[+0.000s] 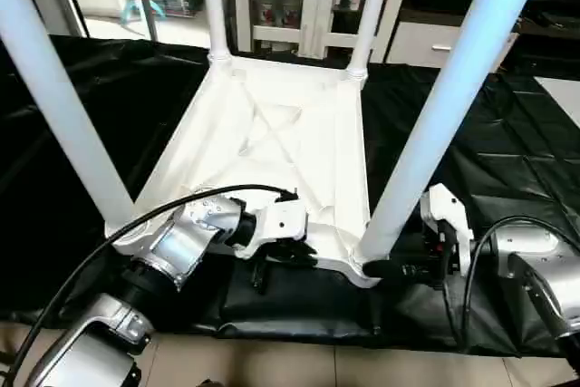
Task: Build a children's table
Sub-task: Rotate leg to tighten
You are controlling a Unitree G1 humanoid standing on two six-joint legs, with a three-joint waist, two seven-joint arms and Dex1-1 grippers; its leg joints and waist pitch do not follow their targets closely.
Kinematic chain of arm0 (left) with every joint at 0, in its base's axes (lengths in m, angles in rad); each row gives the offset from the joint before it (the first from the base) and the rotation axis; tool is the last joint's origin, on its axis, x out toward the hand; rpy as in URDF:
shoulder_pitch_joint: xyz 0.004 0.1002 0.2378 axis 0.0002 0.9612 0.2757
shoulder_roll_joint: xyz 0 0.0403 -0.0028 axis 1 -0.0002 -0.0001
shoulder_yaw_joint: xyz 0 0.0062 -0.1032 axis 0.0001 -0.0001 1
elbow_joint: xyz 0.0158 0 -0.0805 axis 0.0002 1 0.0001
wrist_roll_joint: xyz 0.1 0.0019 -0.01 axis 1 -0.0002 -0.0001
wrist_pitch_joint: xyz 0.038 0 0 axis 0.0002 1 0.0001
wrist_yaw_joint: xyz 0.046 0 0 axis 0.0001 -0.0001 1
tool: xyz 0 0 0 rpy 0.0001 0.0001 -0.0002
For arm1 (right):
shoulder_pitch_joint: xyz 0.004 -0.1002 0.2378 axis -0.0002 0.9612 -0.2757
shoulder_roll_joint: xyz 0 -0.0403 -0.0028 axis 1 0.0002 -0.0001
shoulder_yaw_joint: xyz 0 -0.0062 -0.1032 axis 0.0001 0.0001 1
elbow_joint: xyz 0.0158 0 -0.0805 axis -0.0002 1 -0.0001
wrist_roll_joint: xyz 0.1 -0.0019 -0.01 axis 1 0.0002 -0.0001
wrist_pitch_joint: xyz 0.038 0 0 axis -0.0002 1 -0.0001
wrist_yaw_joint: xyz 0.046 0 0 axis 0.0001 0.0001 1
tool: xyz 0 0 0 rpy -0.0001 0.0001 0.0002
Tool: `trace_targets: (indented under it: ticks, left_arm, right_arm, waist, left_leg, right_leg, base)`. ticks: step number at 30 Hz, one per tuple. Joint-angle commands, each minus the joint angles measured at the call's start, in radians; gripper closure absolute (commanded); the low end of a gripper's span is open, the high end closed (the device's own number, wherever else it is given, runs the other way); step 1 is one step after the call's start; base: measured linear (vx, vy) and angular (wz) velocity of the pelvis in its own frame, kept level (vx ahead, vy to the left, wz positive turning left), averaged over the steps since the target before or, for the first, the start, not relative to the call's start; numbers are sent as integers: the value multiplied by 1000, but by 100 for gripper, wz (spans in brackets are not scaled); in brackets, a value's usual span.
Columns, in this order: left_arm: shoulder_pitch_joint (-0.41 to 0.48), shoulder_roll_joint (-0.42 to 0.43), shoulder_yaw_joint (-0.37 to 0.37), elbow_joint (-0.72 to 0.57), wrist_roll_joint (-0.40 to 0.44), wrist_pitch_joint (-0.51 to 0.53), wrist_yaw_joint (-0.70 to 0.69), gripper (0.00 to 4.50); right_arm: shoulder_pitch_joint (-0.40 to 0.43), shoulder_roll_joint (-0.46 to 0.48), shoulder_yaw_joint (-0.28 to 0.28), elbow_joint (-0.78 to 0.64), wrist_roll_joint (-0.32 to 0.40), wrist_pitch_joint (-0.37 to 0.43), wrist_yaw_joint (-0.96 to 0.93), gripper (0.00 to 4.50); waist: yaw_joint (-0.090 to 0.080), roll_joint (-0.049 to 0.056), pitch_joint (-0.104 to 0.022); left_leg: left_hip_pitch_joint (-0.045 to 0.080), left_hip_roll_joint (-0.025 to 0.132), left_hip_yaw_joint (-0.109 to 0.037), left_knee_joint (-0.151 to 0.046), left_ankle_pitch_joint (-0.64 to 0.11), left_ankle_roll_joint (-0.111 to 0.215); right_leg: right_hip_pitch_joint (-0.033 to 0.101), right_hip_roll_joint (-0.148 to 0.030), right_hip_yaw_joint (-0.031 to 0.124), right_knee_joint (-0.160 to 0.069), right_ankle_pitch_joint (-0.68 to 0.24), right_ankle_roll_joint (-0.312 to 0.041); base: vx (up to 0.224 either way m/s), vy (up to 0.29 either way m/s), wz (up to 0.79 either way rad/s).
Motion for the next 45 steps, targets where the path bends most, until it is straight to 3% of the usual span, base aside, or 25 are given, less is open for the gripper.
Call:
trace_targets:
  ticks: [1, 15, 24, 27, 28, 29, 30, 31, 32, 33, 34, 36, 37, 38, 40, 42, 44, 45]
  left_arm:
    - [18, -3, -28, -20, 3, 8, -18, 450]
    - [20, 6, -32, -30, 9, 25, -27, 450]
    - [18, 5, -33, -27, 12, 25, -26, 450]
    - [-19, -47, 7, 49, 50, 18, 140, 450]
    - [-19, -47, 7, 49, 50, 18, 140, 450]
    - [-66, -100, 49, 131, 73, 69, 297, 450]
    - [-79, -114, 59, 151, 77, 86, 334, 450]
    - [-95, -134, 77, 175, 73, 113, 381, 450]
    - [-105, -147, 90, 187, 68, 130, 408, 450]
    - [-118, -165, 106, 206, 62, 154, 446, 450]
    - [-148, -201, 141, 246, 48, 201, 530, 450]
    - [-162, -215, 155, 267, 44, 218, 568, 450]
    - [-202, -248, 183, 328, 43, 224, 675, 450]
    - [-224, -264, 193, 365, 45, 214, 728, 450]
    - [-244, -282, 207, 399, 45, 199, 787, 450]
    - [-295, -333, 240, 481, 47, 156, 914, 450]
    - [-308, -346, 244, 498, 53, 144, 946, 450]
    - [-313, -351, 243, 505, 60, 134, 963, 450]
  right_arm:
    - [-7, -21, 3, 9, -8, -11, 25, 142]
    - [-13, -10, 9, 38, -17, -30, 42, 246]
    - [-11, 18, 7, 65, -28, -35, 0, 255]
    - [-36, 94, -41, 174, -99, -47, -241, 256]
    - [-36, 94, -41, 174, -99, -47, -241, 256]
    - [-55, 153, -78, 235, -131, 6, -426, 257]
    - [-59, 168, -86, 246, -137, 19, -468, 258]
    - [-65, 194, -102, 253, -136, 42, -524, 258]
    - [-68, 210, -112, 255, -134, 56, -557, 259]
    - [-75, 233, -123, 261, -133, 73, -601, 259]
    - [-91, 279, -135, 277, -144, 94, -689, 259]
    - [-101, 302, -138, 290, -151, 99, -732, 259]
    - [-133, 368, -150, 338, -170, 106, -860, 259]
    - [-153, 406, -155, 372, -184, 96, -932, 259]
    - [-173, 445, -163, 405, -192, 83, -1006, 259]
    - [-232, 541, -170, 493, -215, 35, -1161, 259]
    - [-251, 566, -169, 517, -223, 4, -1202, 259]
    - [-268, 586, -173, 530, -222, -30, -1224, 259]
  waist:
    - [-1, -13, -57]
    - [-1, -9, -59]
    - [-2, -10, -60]
    - [-7, -5, -56]
    - [-17, -7, -51]
    - [-26, -9, -53]
    - [-30, -9, -52]
    - [-39, -8, -53]
    - [-45, -11, -51]
    - [-46, -5, -52]
    - [-49, -11, -54]
    - [-55, -10, -56]
    - [-58, -7, -55]
    - [-64, -5, -55]
    - [-70, -7, -61]
    - [-73, -7, -61]
    - [-71, -8, -63]
    - [-67, -7, -65]
  left_leg:
    - [11, 28, -9, -72, -213, 66]
    - [14, 28, -8, -69, -197, 72]
    - [13, 27, -8, -69, -198, 74]
    - [12, 26, -9, -71, -225, 58]
    - [11, 22, -11, -77, -281, 33]
    - [13, 19, -15, -74, -306, 4]
    - [15, 17, -17, -75, -320, -6]
    - [8, 15, -24, -78, -335, -17]
    - [5, 13, -26, -80, -349, -18]
    - [9, 14, -27, -78, -363, -18]
    - [16, 9, -24, -70, -372, -11]
    - [13, 6, -24, -70, -358, -2]
    - [6, 7, -25, -73, -348, 3]
    - [7, 4, -25, -71, -357, -1]
    - [3, 4, -29, -72, -337, -11]
    - [4, 3, -22, -69, -309, 5]
    - [4, 4, -23, -70, -296, 10]
    - [6, 6, -19, -68, -268, 25]
  right_leg:
    - [47, -39, 25, -49, -243, -224]
    - [49, -37, 24, -45, -205, -245]
    - [51, -37, 23, -44, -201, -250]
    - [47, -38, 23, -50, -242, -242]
    - [44, -34, 19, -60, -335, -215]
    - [43, -35, 18, -64, -393, -188]
    - [41, -34, 16, -67, -419, -177]
    - [48, -35, 12, -69, -459, -151]
    - [47, -34, 9, -77, -503, -127]
    - [42, -36, 8, -82, -525, -120]
    - [34, -36, 9, -90, -537, -115]
    - [34, -32, 8, -90, -518, -122]
    - [38, -32, 7, -90, -508, -123]
    - [30, -30, 4, -91, -522, -120]
    - [40, -34, 3, -88, -495, -124]
    - [34, -32, 9, -83, -421, -152]
    - [38, -33, 8, -79, -395, -163]
    - [40, -32, 11, -72, -322, -183]
  base:
    - [0, 0, 0]
    - [0, 0, 0]
    - [0, 0, 0]
    - [0, 0, 0]
    - [-52, 1, -4]
    - [-52, 1, -4]
    - [-62, 12, -5]
    - [-73, 22, -11]
    - [-73, 22, -11]
    - [0, 0, 0]
    - [0, 0, 0]
    - [0, 0, 0]
    - [0, 0, 0]
    - [0, 0, 0]
    - [0, 0, 0]
    - [0, 0, 0]
    - [0, 0, 0]
    - [0, 0, 0]
